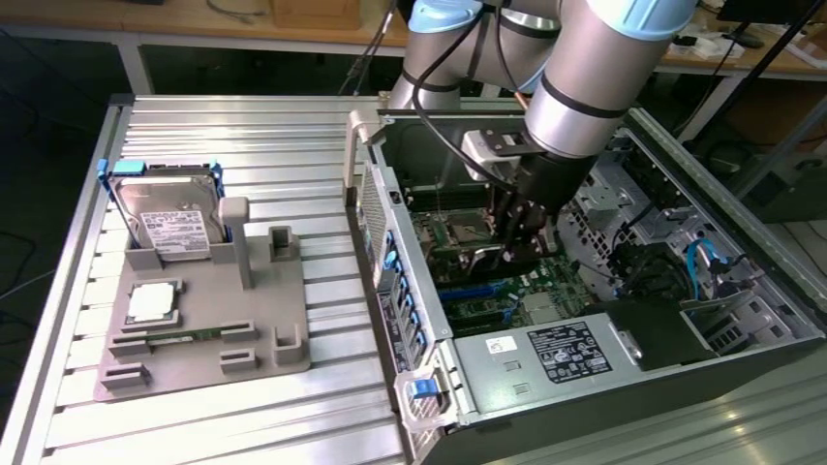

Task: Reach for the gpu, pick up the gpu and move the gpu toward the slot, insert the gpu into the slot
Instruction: 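Insert the gpu into the slot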

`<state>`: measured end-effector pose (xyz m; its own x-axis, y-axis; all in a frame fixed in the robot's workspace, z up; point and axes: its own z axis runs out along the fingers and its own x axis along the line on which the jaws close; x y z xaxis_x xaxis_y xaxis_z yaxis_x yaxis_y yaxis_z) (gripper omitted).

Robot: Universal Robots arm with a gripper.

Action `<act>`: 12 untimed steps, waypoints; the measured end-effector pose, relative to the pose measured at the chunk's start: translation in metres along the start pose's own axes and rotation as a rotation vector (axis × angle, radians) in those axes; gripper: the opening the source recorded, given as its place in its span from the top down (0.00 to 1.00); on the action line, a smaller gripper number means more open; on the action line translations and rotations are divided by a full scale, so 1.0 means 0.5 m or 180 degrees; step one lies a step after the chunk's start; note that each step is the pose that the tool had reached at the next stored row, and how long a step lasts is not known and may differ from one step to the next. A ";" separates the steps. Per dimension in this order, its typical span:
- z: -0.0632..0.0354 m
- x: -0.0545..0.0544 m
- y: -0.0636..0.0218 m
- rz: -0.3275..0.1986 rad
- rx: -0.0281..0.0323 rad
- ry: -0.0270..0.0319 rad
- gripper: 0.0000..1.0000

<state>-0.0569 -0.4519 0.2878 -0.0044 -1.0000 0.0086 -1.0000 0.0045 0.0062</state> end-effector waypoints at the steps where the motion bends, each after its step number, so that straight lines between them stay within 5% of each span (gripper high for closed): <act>1: 0.001 0.001 0.000 0.0001 0.0000 0.0000 0.73; 12: 0.012 0.002 0.007 0.0004 0.0000 0.0000 0.73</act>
<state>-0.0605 -0.4531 0.2820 -0.0055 -0.9999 0.0088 -1.0000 0.0056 0.0062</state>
